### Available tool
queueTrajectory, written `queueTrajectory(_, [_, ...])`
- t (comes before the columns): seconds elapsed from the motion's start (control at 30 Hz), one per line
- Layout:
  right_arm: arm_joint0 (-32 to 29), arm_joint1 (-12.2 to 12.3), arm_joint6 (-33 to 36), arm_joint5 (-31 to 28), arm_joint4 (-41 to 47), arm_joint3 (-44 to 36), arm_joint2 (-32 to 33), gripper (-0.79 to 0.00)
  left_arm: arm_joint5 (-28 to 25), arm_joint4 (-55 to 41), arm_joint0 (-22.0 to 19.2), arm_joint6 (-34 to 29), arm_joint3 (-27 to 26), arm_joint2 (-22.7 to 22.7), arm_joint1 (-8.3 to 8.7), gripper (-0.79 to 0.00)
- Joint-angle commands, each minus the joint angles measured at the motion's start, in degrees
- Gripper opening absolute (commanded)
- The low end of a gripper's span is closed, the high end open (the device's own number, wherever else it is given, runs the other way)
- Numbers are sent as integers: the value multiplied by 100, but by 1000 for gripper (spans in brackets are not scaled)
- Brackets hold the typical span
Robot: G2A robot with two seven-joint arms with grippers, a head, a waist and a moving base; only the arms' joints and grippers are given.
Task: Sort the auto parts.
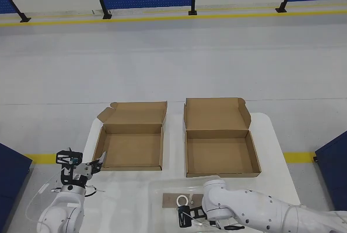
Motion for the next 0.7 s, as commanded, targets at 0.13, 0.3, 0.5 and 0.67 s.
queueTrajectory(0.13, [-12,-52,-14,-15,-13,110,0,-529,0,0,0,0,0,0,0,0])
queueTrajectory(0.3, [-11,-92,24,24,-14,160,0,-785,0,0,0,0,0,0,0,0])
queueTrajectory(0.5, [-2,-109,53,53,11,179,0,-785,0,0,0,0,0,0,0,0])
queueTrajectory(0.67, [1,-73,20,20,71,102,61,-785,0,0,0,0,0,0,0,0])
